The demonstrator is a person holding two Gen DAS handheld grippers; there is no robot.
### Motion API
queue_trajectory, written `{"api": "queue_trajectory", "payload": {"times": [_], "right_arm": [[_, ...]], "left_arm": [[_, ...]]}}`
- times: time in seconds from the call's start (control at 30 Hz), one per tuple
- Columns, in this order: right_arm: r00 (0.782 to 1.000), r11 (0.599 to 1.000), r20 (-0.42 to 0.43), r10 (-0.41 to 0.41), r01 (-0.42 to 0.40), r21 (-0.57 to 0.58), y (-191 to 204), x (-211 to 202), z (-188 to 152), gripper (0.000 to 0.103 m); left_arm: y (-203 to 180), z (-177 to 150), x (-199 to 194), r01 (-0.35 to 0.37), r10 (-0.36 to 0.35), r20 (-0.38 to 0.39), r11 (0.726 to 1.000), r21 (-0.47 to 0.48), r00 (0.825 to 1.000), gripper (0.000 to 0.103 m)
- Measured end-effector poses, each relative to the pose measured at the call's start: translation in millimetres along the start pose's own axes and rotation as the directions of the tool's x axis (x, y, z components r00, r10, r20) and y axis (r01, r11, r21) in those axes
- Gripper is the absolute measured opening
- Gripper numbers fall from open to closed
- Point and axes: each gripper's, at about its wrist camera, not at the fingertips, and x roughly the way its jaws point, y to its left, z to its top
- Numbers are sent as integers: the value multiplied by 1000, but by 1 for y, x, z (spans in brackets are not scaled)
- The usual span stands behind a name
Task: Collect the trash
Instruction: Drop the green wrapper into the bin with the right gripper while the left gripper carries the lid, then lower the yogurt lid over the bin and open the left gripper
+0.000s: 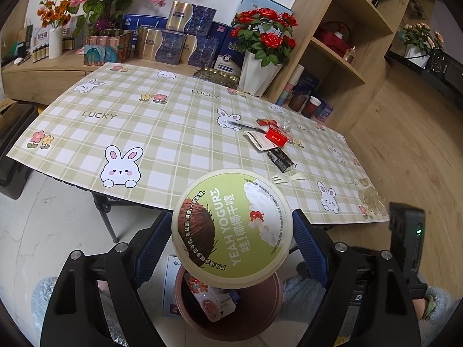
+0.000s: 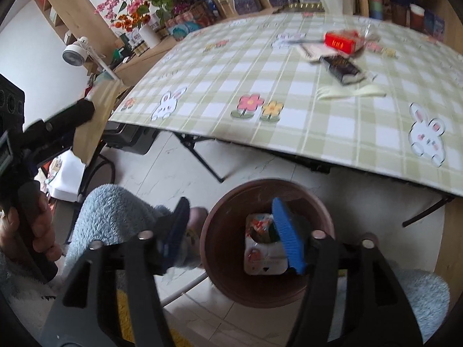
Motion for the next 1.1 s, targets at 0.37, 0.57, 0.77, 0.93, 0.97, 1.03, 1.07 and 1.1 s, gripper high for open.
{"api": "queue_trajectory", "payload": {"times": [0.37, 0.57, 0.77, 0.93, 0.97, 1.03, 1.07, 1.1], "right_arm": [[973, 982, 134, -190, 189, 18, -17, -34, 15, 97], [956, 972, 176, -235, 228, 60, -33, -51, 20, 97], [947, 966, 198, -254, 236, 110, -51, -63, 18, 97], [948, 961, 182, -263, 241, 133, -61, -62, 14, 97], [947, 961, 181, -264, 242, 137, -63, -62, 14, 97], [947, 960, 182, -266, 242, 144, -64, -63, 13, 97], [946, 960, 184, -266, 241, 146, -65, -63, 12, 97], [946, 960, 187, -265, 240, 148, -65, -64, 12, 97]], "left_arm": [[-13, -5, 14, -7, 9, -42, 999, 34, 999, 81], [-25, -11, 25, -11, 16, -80, 998, 69, 997, 81], [-37, -20, 37, -20, 34, -125, 993, 113, 992, 82], [-44, -29, 47, -22, 46, -165, 989, 143, 985, 82], [-46, -30, 49, -19, 44, -172, 989, 147, 984, 82], [-49, -32, 52, -15, 44, -182, 988, 155, 982, 82], [-50, -32, 52, -13, 43, -184, 987, 158, 982, 82], [-51, -33, 53, -10, 41, -187, 986, 165, 982, 82]]}}
